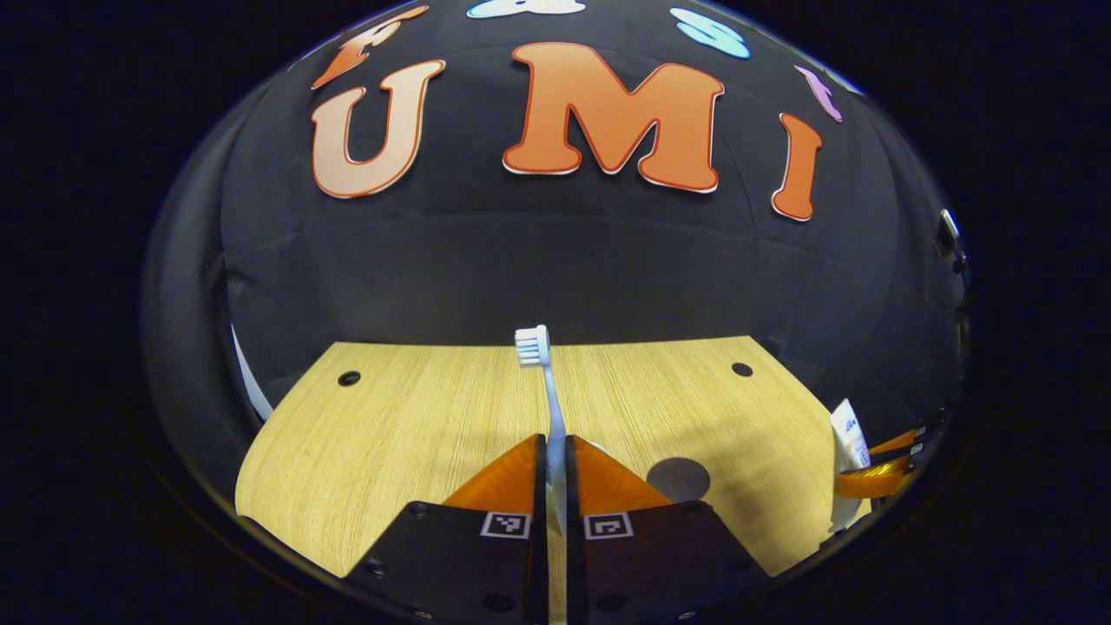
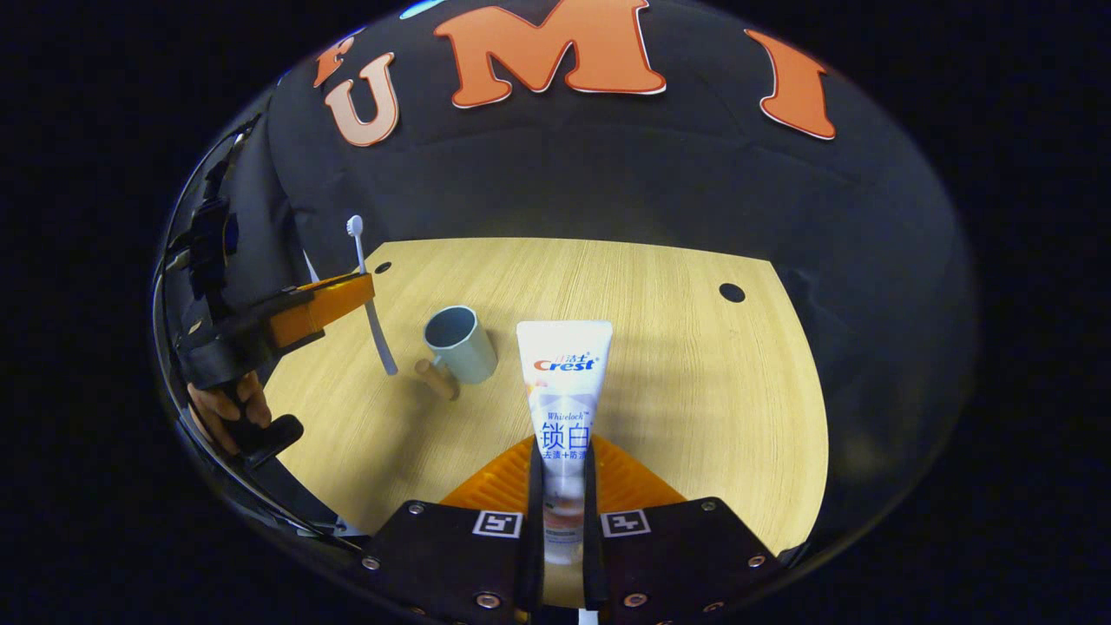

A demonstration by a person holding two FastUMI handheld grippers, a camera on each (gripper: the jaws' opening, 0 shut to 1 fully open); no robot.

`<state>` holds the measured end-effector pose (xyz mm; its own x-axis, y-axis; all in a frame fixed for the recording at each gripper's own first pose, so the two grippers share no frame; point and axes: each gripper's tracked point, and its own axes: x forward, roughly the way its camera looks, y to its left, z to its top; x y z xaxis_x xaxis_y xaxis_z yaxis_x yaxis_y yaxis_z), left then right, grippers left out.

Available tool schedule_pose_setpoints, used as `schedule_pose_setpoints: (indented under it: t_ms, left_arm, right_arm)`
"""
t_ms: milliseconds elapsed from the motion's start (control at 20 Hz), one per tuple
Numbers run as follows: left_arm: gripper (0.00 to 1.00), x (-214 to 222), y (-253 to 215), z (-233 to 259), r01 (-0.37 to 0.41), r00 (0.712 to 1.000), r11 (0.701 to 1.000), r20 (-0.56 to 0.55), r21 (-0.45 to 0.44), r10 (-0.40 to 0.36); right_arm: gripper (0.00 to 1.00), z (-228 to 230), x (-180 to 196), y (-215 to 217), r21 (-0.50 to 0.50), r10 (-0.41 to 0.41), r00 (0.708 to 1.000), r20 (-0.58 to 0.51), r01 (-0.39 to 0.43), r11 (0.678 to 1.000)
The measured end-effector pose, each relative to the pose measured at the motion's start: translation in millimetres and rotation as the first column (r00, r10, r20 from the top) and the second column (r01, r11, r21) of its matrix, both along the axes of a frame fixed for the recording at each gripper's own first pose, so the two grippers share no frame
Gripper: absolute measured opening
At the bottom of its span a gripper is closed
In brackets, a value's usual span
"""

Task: Put the toothbrush and toothpaste on the desktop into the cup, then pick up the cup and place it on the coaster on the desktop.

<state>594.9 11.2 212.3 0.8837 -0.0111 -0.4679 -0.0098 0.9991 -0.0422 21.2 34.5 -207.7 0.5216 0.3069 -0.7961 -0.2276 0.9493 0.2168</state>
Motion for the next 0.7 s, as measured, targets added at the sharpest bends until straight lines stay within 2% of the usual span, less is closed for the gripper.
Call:
schedule_pose_setpoints:
  t_ms: [50,100,150,450,700]
  left_arm:
    - [0.08,7.6,-1.5,0.8,0.003,1.000,1.000,0.005,-0.001,-0.003]
    - [0.08,15.2,-3.0,0.1,0.008,1.000,1.000,0.012,-0.008,-0.008]
    - [0.08,24.6,-4.6,-0.5,0.012,1.000,1.000,0.013,-0.007,-0.012]
    - [0.08,67.9,-15.7,-7.5,0.070,0.997,0.997,0.039,0.028,-0.071]
    - [0.08,85.5,-31.1,-24.5,0.114,0.993,0.993,0.029,-0.001,-0.114]
  right_arm:
    - [0.19,1.5,1.7,-4.5,-0.006,-0.013,1.000,0.000,0.013,1.000]
    - [0.14,3.4,5.0,-7.4,-0.006,-0.024,1.000,0.002,0.024,1.000]
    - [0.19,2.9,3.4,-13.1,-0.008,-0.036,0.999,-0.003,0.036,0.999]
    - [0.19,3.5,2.7,-28.2,-0.023,-0.110,0.994,-0.023,0.110,0.994]
    - [0.19,0.3,2.6,-34.5,-0.053,-0.158,0.987,-0.038,0.156,0.986]
